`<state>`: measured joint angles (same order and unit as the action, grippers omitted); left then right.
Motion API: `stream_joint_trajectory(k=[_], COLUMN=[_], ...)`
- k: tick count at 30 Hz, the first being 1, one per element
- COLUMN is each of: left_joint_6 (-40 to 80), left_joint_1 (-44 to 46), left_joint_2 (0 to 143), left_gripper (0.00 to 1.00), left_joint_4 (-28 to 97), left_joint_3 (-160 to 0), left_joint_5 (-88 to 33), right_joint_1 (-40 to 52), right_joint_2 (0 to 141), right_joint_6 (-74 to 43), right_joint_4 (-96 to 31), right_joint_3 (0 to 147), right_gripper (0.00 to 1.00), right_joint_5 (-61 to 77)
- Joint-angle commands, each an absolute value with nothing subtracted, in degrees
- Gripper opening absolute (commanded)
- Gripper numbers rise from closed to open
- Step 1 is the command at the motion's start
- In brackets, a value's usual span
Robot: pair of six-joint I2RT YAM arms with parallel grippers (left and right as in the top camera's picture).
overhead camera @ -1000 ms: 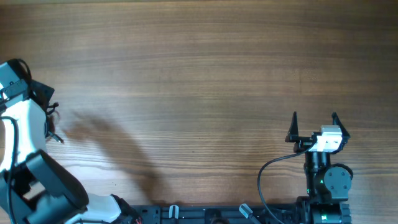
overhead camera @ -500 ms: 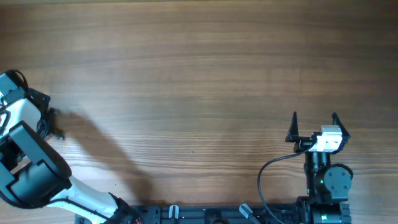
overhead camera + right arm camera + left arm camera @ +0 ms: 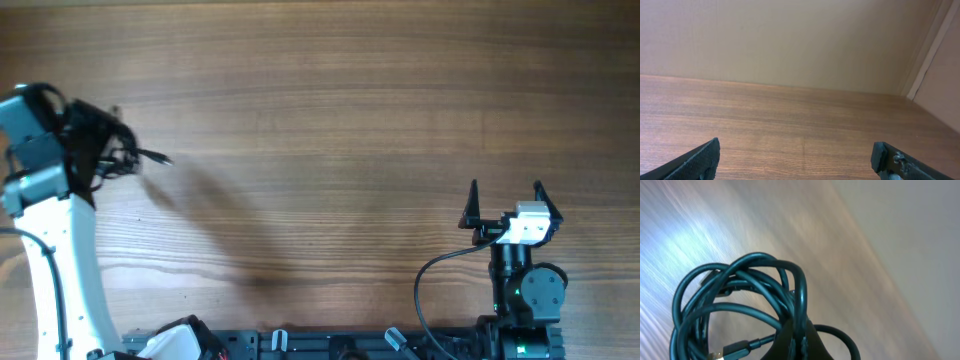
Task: Untangle cables
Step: 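Grasp the cable bundle with the left gripper and drag it toward center, then move the right gripper left toward the cable bundle held by the left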
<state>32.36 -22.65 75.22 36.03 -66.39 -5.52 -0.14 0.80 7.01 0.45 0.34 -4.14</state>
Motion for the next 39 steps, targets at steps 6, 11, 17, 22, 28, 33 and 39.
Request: stream_joint_trajectory(k=[6, 11, 17, 22, 28, 33, 39], left_joint_6=[24.18, 24.14, 24.18, 24.18, 24.45, 32.05, 41.01], left_joint_1=[-2.52, 5.48, 10.68, 11.25, 11.25, 11.22, 9.85], left_joint_2=[86.11, 94.06, 98.91, 99.18, 97.03, 93.65, 93.76], left_gripper=[0.04, 0.04, 0.05, 0.4, 0.57, 0.6, 0.51], left_joint_4=[40.53, 39.92, 37.76, 36.64, 34.7, 37.04, 37.71], left_joint_3=[-66.61, -66.61, -66.59, -66.61, -67.48, -67.55, -67.51], left_joint_5=[-7.25, -2.5, -1.41, -1.41, 0.38, 2.74, 3.31], right_joint_1=[0.08, 0.08, 0.08, 0.1, 0.08, 0.08, 0.1], right_joint_2=[0.54, 0.54, 0.54, 0.64, 0.97, 12.19, 38.61], right_joint_6=[7.49, 7.51, 7.51, 7.51, 0.93, 0.86, 1.41], right_joint_4=[0.82, 0.82, 0.73, 1.45, 3.05, -3.86, -26.04], right_joint_3=[0.3, 0.3, 0.32, 0.3, 3.9, 21.91, 49.74], right_gripper=[1.0, 1.0, 1.0, 1.0, 1.0, 1.0, 1.0], right_joint_5=[-4.89, -4.89, -4.89, 2.72, 6.66, 9.34, 19.2])
